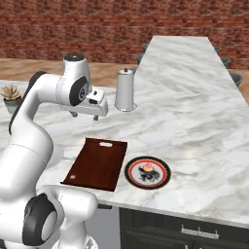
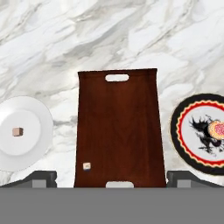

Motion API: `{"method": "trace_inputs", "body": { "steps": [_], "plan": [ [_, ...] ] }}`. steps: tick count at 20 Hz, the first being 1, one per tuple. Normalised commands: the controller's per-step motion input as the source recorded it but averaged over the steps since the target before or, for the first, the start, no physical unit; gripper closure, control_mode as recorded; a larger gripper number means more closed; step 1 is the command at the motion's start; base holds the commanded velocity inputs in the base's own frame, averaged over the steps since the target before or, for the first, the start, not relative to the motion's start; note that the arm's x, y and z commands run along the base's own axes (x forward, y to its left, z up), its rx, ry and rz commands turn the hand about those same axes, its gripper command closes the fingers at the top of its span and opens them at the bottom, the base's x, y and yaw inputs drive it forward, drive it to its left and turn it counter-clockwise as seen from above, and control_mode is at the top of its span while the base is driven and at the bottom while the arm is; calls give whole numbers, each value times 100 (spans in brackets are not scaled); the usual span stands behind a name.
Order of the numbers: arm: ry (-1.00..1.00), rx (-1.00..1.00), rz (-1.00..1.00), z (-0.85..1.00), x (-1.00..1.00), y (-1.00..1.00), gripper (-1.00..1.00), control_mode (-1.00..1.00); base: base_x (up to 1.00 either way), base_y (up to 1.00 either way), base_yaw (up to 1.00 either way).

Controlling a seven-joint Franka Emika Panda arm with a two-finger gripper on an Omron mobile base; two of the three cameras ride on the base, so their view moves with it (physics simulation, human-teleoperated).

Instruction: Move the dessert items from the plate to the tray.

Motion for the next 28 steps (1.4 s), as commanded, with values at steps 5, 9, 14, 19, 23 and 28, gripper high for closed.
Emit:
{"method": "trace_inputs", "body": {
  "steps": [5, 9, 14, 19, 23, 28],
  "plan": [
    [1, 0, 0, 0, 0, 7, -100, -100, 0, 0, 0],
    [7, -17, -2, 14, 3, 83, -100, -100, 0, 0, 0],
    [2, -15, -21, 0, 38, 100, -100, -100, 0, 0, 0],
    [7, 0, -5, -34, 32, 79, -100, -100, 0, 0, 0],
    [9, 14, 0, -40, 26, 60, -100, -100, 0, 0, 0],
    [9, 11, 13, -40, 0, 36, -100, -100, 0, 0, 0]
  ]
}}
